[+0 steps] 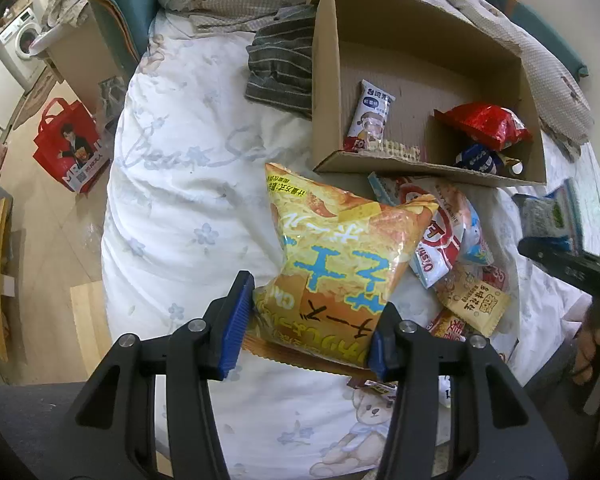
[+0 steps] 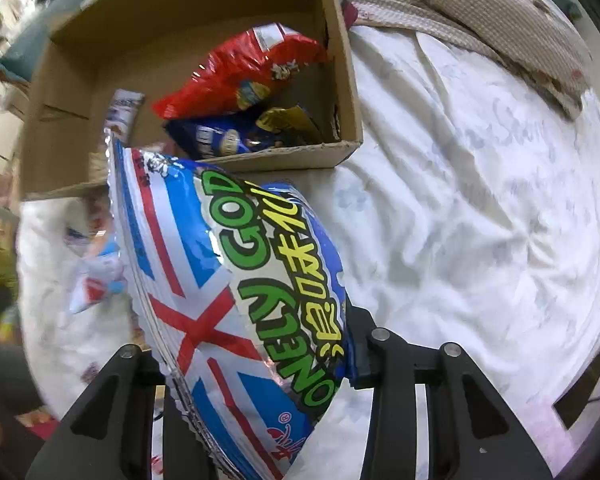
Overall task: Organize snacks
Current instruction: 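Grasp the yellow chip bag with the left gripper while the right grasps the blue GO bag, then lower the yellow bag and blue GO bag into the box and open both grippers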
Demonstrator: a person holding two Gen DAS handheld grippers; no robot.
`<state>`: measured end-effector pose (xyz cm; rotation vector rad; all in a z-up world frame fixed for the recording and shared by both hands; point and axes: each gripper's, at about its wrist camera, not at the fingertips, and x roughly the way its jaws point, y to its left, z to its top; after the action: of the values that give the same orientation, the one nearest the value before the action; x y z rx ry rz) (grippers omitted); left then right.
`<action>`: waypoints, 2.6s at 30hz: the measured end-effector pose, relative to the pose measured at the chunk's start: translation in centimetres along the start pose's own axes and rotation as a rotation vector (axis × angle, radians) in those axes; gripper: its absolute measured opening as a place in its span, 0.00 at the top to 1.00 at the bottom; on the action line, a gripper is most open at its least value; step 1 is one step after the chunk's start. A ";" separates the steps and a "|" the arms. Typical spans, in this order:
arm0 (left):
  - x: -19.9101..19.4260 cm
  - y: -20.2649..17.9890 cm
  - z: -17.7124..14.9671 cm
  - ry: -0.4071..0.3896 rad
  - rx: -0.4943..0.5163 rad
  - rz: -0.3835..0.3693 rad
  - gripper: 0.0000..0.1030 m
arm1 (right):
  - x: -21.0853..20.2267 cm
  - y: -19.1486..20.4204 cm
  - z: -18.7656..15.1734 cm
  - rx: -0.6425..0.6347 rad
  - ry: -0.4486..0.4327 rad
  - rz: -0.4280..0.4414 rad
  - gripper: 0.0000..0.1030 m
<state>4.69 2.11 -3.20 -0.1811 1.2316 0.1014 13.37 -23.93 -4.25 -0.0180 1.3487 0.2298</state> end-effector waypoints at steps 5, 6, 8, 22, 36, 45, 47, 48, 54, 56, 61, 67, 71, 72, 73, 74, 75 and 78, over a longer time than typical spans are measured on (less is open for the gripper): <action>-0.3 0.1 -0.1 -0.004 -0.015 -0.028 0.55 | -3.6 -0.4 -2.3 0.061 -0.081 0.199 0.61; -0.5 0.0 0.0 -0.011 -0.013 -0.026 0.55 | -4.5 -0.1 -3.1 0.055 -0.117 0.230 0.61; -1.1 -0.2 0.2 -0.034 -0.013 -0.030 0.55 | -6.2 -0.4 -3.2 0.053 -0.183 0.294 0.61; -4.9 -0.8 2.9 -0.200 -0.007 -0.017 0.55 | -8.1 0.6 -1.7 0.014 -0.335 0.380 0.61; -3.5 -4.4 8.1 -0.201 0.070 -0.020 0.55 | -5.3 3.3 2.8 -0.073 -0.329 0.335 0.61; -1.1 -7.7 12.4 -0.222 0.119 -0.020 0.55 | -4.4 3.2 8.2 -0.135 -0.407 0.040 0.60; -0.2 -7.7 12.6 -0.205 0.106 -0.047 0.55 | -3.8 3.0 8.8 -0.146 -0.405 0.002 0.60; 0.2 -7.8 12.7 -0.201 0.110 -0.048 0.55 | -3.4 2.8 8.9 -0.150 -0.404 -0.013 0.60; 2.1 -7.6 12.9 -0.183 0.111 -0.039 0.55 | -1.9 2.3 9.3 -0.143 -0.382 -0.044 0.60; 2.2 -7.5 13.0 -0.191 0.111 -0.029 0.55 | -1.6 2.5 9.4 -0.159 -0.382 -0.062 0.58; 2.4 -7.5 13.2 -0.191 0.114 -0.025 0.55 | -1.1 2.0 9.9 -0.121 -0.369 -0.007 0.55; 2.5 -7.6 13.4 -0.203 0.125 -0.023 0.54 | -1.7 1.4 10.1 -0.077 -0.385 0.102 0.33; 2.5 -7.6 13.4 -0.194 0.120 -0.048 0.52 | -2.2 0.7 10.1 -0.033 -0.411 0.161 0.11; 2.5 -7.7 13.4 -0.188 0.119 -0.061 0.46 | -2.3 0.5 10.1 -0.023 -0.413 0.172 0.10; 2.5 -7.7 13.3 -0.185 0.117 -0.067 0.35 | -2.3 0.5 10.1 -0.018 -0.413 0.179 0.10; 2.4 -7.6 13.2 -0.190 0.112 -0.073 0.29 | -2.3 0.4 10.1 -0.015 -0.412 0.183 0.09; 2.2 -7.6 13.1 -0.197 0.108 -0.077 0.23 | -2.3 0.4 10.1 -0.013 -0.410 0.186 0.09; 2.0 -7.6 12.9 -0.204 0.108 -0.076 0.22 | -2.3 0.6 10.0 -0.019 -0.406 0.190 0.09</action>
<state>18.63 -2.86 -0.32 -0.1197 1.0232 -0.0129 22.43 -22.28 0.30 0.1354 0.9428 0.3843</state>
